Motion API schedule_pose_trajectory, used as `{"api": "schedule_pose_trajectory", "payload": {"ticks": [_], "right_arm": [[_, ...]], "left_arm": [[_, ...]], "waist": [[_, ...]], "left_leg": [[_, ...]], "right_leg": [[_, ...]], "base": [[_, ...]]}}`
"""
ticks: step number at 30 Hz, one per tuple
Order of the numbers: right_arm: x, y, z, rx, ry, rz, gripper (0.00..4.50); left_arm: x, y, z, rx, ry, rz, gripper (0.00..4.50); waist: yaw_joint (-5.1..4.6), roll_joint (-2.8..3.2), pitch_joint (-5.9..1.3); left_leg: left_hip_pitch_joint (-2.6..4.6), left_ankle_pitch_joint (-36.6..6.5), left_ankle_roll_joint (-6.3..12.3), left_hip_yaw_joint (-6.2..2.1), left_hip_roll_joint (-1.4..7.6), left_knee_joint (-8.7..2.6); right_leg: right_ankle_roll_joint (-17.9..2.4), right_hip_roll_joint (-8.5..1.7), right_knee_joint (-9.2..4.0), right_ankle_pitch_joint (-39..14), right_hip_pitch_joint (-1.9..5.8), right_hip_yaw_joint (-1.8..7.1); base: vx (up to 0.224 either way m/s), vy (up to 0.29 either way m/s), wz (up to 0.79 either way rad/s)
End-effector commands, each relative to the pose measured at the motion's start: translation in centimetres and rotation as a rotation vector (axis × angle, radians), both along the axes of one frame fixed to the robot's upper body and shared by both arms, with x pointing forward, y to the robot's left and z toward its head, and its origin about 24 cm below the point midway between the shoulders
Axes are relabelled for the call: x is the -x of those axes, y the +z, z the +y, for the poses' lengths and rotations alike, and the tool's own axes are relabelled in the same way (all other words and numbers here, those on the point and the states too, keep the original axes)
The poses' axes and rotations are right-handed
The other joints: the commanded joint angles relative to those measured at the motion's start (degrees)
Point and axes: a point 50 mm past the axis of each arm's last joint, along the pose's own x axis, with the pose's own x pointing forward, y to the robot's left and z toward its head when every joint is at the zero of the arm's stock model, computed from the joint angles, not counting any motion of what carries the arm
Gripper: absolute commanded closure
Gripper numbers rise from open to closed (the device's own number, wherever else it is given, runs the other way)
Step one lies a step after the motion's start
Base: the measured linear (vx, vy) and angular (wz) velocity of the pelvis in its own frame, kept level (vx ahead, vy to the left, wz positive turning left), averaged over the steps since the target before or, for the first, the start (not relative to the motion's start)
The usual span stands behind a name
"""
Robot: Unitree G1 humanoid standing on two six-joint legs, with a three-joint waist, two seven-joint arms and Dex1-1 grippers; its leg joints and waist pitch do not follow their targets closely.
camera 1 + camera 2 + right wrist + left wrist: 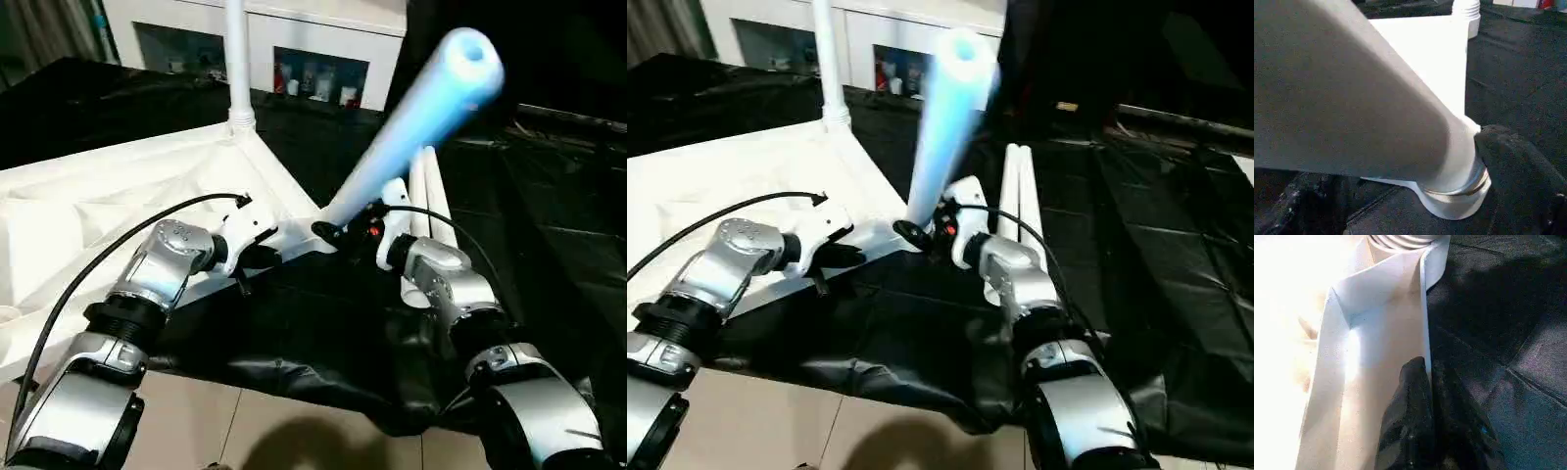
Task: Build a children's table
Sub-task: Insert table leg to table base
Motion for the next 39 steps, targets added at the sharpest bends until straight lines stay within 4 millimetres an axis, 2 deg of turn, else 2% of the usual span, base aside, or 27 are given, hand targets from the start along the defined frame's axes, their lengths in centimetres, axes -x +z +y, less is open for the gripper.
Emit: {"api": "schedule_pose_trajectory", "payload": {"ticks": [1, 2, 5, 13, 16, 17, 19, 21, 27, 28, 33, 37, 38, 39], "right_arm": [[0.2, -0.3, -0.2, -0.008, -0.014, 0.014, 1.09], [0.2, -0.3, -0.2, -0.008, -0.017, 0.012, 1.31], [0.3, -0.3, -0.3, -0.015, -0.023, 0.008, 1.45], [-0.1, 0.6, -1.1, -0.028, -0.031, -0.016, 2.03], [-0.2, 0.8, -1.2, -0.021, -0.022, -0.024, 2.25], [-0.2, 0.9, -1.4, -0.012, -0.014, -0.025, 2.31], [-0.2, 0.9, -1.5, -0.004, -0.004, -0.024, 2.46], [-0.2, 0.9, -1.6, 0.006, 0.007, -0.025, 2.56], [-0.3, 1.1, -2.0, 0.054, 0.062, -0.030, 2.64], [-0.3, 1.2, -2.0, 0.057, 0.066, -0.033, 2.64], [-0.4, 1.6, -2.0, 0.045, 0.075, -0.045, 2.65], [-0.2, 1.9, -2.2, 0.078, 0.160, -0.054, 2.66], [0.1, 1.9, -2.5, 0.107, 0.218, -0.051, 2.66], [0.1, 2.0, -2.6, 0.115, 0.238, -0.048, 2.66]], "left_arm": [[0.2, -0.4, -0.3, -0.022, -0.029, 0.010, 4.50], [0.2, -0.4, -0.3, -0.022, -0.031, 0.010, 4.50], [0.3, -0.5, -0.3, -0.020, -0.036, 0.009, 4.50], [0.3, -0.3, 0.1, -0.031, -0.052, 0.000, 4.50], [0.4, -0.3, 0.4, -0.045, -0.073, -0.005, 4.50], [0.5, -0.3, 0.5, -0.043, -0.082, -0.004, 4.50], [0.6, -0.2, 0.4, -0.041, -0.109, -0.011, 4.50], [0.7, -0.2, 0.4, -0.039, -0.122, -0.006, 4.50], [1.0, 0.1, 0.6, -0.029, -0.177, -0.013, 4.50], [1.2, 0.2, 0.5, -0.022, -0.203, -0.025, 4.50], [1.6, 0.5, 0.1, 0.029, -0.270, -0.038, 4.50], [2.4, 0.7, -0.1, 0.049, -0.383, -0.018, 4.50], [2.6, 0.9, -0.1, 0.050, -0.420, -0.010, 4.50], [2.6, 1.0, -0.1, 0.051, -0.428, -0.010, 4.50]], "waist": [[0.19, 0.94, -3.61], [0.18, 0.91, -3.66], [0.22, 0.75, -3.68], [0.27, 0.68, -3.72], [0.29, 0.56, -3.70], [0.24, 0.29, -3.67], [0.29, 0.37, -3.71], [0.23, 0.18, -3.72], [0.24, 0.18, -3.67], [0.24, -0.03, -3.67], [0.19, -0.02, -3.78], [0.28, -0.03, -3.80], [0.68, 0.15, -3.73], [0.80, 0.09, -3.65]], "left_leg": [[0.11, 1.10, 5.07, 0.05, 1.77, -2.50], [0.08, 1.45, 5.16, 0.06, 1.71, -2.44], [-0.01, 2.14, 5.81, 0.09, 1.60, -2.35], [0.03, 2.14, 6.03, 0.09, 1.63, -2.27], [-0.03, 1.98, 6.00, 0.10, 1.58, -2.24], [-0.11, 1.93, 6.02, 0.14, 1.57, -2.21], [-0.12, 2.15, 6.09, 0.12, 1.56, -2.16], [-0.08, 2.17, 6.24, 0.16, 1.56, -2.12], [-0.01, 2.12, 6.12, 0.18, 1.64, -2.05], [-0.04, 2.22, 6.28, 0.19, 1.63, -2.03], [0.00, 3.15, 6.68, 0.20, 1.68, -1.94], [0.06, 3.39, 7.04, 0.24, 1.66, -1.85], [0.40, 3.03, 7.19, 0.37, 1.77, -1.78], [0.38, 2.92, 7.23, 0.44, 1.84, -1.80]], "right_leg": [[-15.12, -5.07, -3.20, 13.52, 4.02, 3.96], [-15.24, -5.04, -3.14, 14.16, 4.08, 3.96], [-15.39, -5.01, -3.02, 15.83, 4.19, 3.94], [-15.26, -5.00, -2.98, 14.65, 4.13, 3.87], [-14.99, -5.02, -3.02, 14.05, 4.20, 3.86], [-14.88, -5.01, -3.06, 13.87, 4.25, 3.88], [-14.74, -5.02, -2.98, 13.82, 4.24, 3.89], [-14.78, -4.96, -2.93, 13.92, 4.18, 3.87], [-15.12, -5.01, -2.83, 13.16, 4.05, 3.86], [-15.13, -5.02, -2.81, 13.37, 4.08, 3.87], [-15.46, -4.99, -2.54, 14.93, 4.09, 3.88], [-15.92, -5.00, -2.46, 15.57, 4.09, 3.88], [-16.14, -4.81, -2.46, 15.65, 3.84, 3.84], [-16.18, -4.79, -2.47, 15.59, 3.80, 3.85]], "base": [[0.000, 0.000, 0.00], [0.000, 0.000, 0.00], [0.000, 0.000, 0.00], [0.000, 0.000, 0.00], [0.000, 0.000, 0.00], [0.000, 0.000, 0.00], [0.000, 0.000, 0.00], [0.000, 0.000, 0.00], [0.000, 0.000, 0.00], [0.000, 0.000, 0.00], [0.000, 0.000, 0.00], [0.000, 0.000, 0.00], [0.000, 0.000, 0.00], [0.000, 0.000, 0.00]]}}
